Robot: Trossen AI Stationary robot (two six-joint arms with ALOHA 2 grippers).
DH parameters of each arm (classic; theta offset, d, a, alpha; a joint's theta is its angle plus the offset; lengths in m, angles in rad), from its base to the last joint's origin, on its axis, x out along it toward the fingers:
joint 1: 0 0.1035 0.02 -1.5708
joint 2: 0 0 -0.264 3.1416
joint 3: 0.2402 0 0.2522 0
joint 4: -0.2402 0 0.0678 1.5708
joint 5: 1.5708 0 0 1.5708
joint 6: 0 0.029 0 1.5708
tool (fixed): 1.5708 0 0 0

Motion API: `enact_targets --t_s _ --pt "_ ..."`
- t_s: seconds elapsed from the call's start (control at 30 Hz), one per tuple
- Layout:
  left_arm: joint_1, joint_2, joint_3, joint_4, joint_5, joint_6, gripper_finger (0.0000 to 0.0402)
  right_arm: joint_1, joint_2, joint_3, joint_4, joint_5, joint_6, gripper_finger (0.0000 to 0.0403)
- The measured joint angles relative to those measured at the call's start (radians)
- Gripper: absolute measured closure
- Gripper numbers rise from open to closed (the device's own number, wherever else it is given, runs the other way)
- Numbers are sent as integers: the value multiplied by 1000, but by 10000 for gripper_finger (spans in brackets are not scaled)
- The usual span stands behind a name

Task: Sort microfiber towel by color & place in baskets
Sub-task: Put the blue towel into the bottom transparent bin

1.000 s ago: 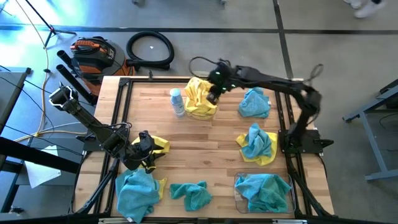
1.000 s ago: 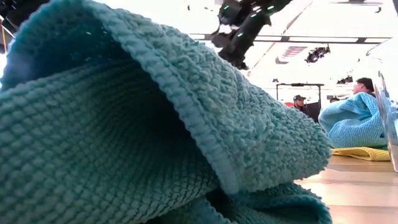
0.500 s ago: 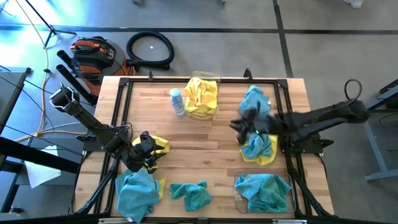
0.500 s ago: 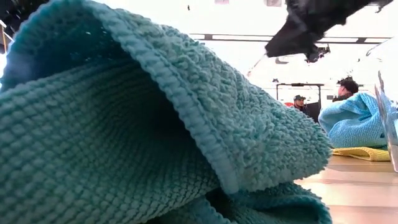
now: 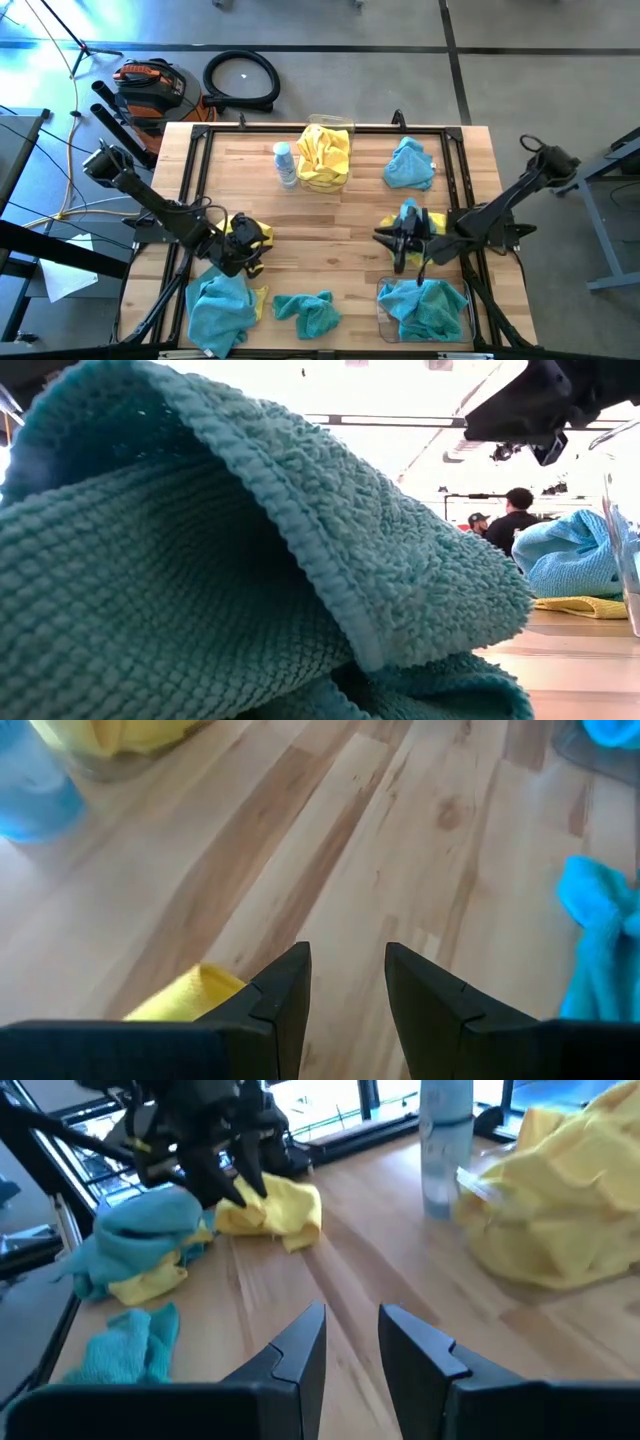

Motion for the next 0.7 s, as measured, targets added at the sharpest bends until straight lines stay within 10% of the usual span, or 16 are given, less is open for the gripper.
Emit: enact_targets --t_s 0.7 --pt "39 0 89 -97 67 -81 284 64 243 0 90 -16 107 313"
